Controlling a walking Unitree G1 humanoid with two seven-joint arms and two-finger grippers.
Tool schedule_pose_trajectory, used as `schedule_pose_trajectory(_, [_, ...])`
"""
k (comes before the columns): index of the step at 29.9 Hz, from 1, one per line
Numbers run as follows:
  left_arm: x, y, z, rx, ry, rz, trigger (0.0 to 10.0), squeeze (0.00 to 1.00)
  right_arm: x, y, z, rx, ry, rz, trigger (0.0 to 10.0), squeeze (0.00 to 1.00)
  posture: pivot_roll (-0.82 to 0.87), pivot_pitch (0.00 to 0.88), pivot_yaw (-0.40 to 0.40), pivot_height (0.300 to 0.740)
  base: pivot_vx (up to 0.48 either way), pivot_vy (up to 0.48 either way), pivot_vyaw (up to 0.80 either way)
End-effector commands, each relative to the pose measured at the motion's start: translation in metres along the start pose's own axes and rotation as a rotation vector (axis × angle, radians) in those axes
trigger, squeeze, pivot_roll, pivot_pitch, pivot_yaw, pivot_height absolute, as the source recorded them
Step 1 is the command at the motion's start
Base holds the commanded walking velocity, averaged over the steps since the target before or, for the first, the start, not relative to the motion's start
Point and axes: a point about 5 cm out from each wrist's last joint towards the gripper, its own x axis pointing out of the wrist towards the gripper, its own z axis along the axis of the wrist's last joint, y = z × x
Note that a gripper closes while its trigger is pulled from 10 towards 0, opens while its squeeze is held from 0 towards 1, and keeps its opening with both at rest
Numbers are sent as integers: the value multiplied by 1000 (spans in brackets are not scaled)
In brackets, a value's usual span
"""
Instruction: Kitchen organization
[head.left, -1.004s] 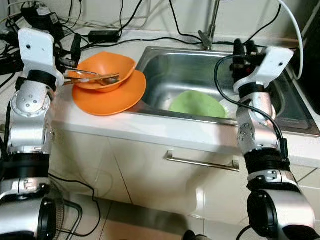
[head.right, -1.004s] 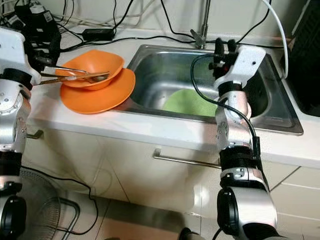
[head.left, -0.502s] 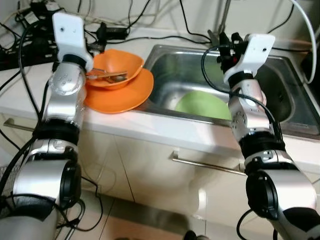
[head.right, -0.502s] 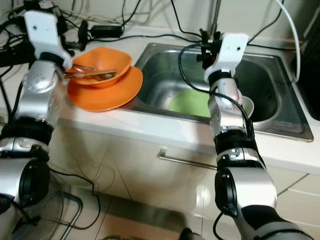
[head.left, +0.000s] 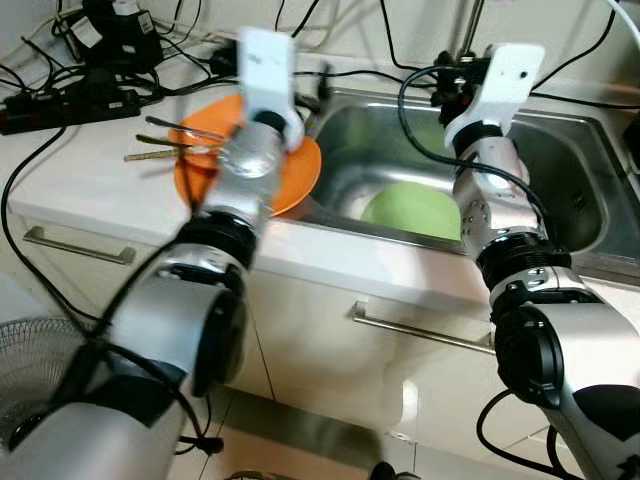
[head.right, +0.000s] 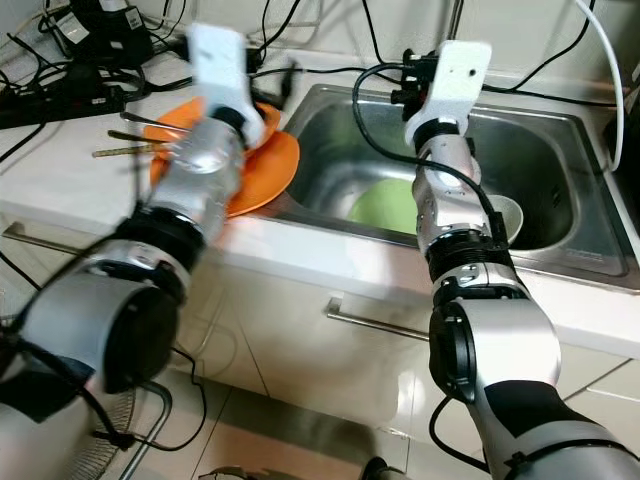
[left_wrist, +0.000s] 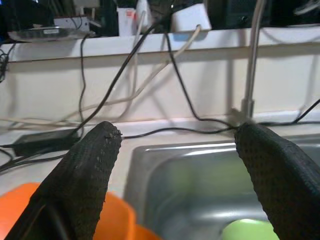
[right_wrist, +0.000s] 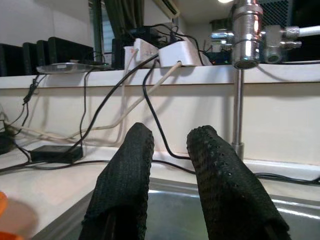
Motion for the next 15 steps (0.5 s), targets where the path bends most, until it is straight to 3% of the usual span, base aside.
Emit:
schedule_pose_trajectory(1, [-3,-5,-9,-33,17,12,10000,0,-2,-3,-5,18,7,-32,10000,0,113,0,14,740,0,0,0])
schedule_pose_trajectory(8, [-6,-20,-22,-50,52,-7,10000,0,-6,-1,-14,29,41,-44,10000,0,100,0,23,740,0,0,0])
schedule_pose_trajectory(15, [-6,-14,-19,-57,42,13,10000,0,-5,0,-13,31,36,-37,10000,0,101,0,23,740,0,0,0])
